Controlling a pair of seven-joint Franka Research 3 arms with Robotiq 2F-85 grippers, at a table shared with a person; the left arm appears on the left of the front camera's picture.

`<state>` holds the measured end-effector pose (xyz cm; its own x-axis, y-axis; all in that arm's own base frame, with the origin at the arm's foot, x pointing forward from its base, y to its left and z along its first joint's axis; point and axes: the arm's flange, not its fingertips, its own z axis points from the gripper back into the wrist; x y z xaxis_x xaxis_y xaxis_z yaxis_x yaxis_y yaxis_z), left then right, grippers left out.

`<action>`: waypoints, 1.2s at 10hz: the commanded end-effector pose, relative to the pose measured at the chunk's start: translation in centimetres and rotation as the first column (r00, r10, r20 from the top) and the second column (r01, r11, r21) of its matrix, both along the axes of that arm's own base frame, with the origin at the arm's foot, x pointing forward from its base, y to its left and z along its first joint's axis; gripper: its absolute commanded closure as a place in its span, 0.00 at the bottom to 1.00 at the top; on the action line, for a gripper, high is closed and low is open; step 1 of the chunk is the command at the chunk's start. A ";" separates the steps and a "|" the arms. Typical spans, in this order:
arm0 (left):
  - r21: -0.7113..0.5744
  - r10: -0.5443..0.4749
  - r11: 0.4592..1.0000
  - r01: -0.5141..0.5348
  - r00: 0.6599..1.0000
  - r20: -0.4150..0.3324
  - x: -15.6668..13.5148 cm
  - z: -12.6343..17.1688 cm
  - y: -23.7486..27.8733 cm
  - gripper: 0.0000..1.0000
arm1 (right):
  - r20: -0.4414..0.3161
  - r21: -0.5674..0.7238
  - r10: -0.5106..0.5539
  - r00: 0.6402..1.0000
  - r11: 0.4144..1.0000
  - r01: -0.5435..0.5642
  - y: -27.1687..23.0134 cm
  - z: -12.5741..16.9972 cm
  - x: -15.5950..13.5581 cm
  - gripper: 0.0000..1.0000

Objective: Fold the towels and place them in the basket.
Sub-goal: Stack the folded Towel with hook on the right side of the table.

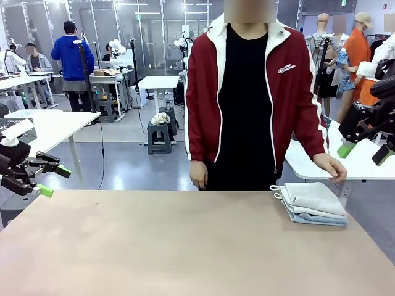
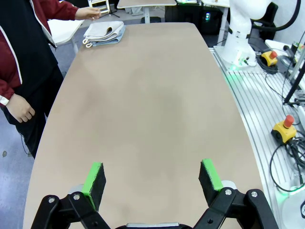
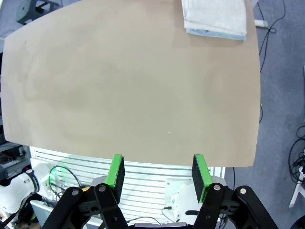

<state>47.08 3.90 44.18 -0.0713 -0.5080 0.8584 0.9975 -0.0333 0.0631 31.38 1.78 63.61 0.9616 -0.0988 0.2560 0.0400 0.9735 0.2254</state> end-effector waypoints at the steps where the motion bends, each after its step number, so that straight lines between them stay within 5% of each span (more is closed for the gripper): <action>1: -0.001 0.000 1.000 0.000 1.000 0.003 0.0 0.1 0.0 0.00 | -0.003 -0.001 0.016 1.000 1.000 -0.016 -0.1 0.2 -0.2 0.29; 12: -0.001 0.000 1.000 0.000 1.000 0.003 0.0 0.1 0.0 0.00 | -0.003 -0.001 0.016 1.000 1.000 -0.016 -0.1 0.2 -0.2 0.29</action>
<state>47.08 3.90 44.18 -0.0713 -0.5080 0.8584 0.9975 -0.0333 0.0631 31.38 1.78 63.61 0.9616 -0.0987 0.2560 0.0399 0.9735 0.2254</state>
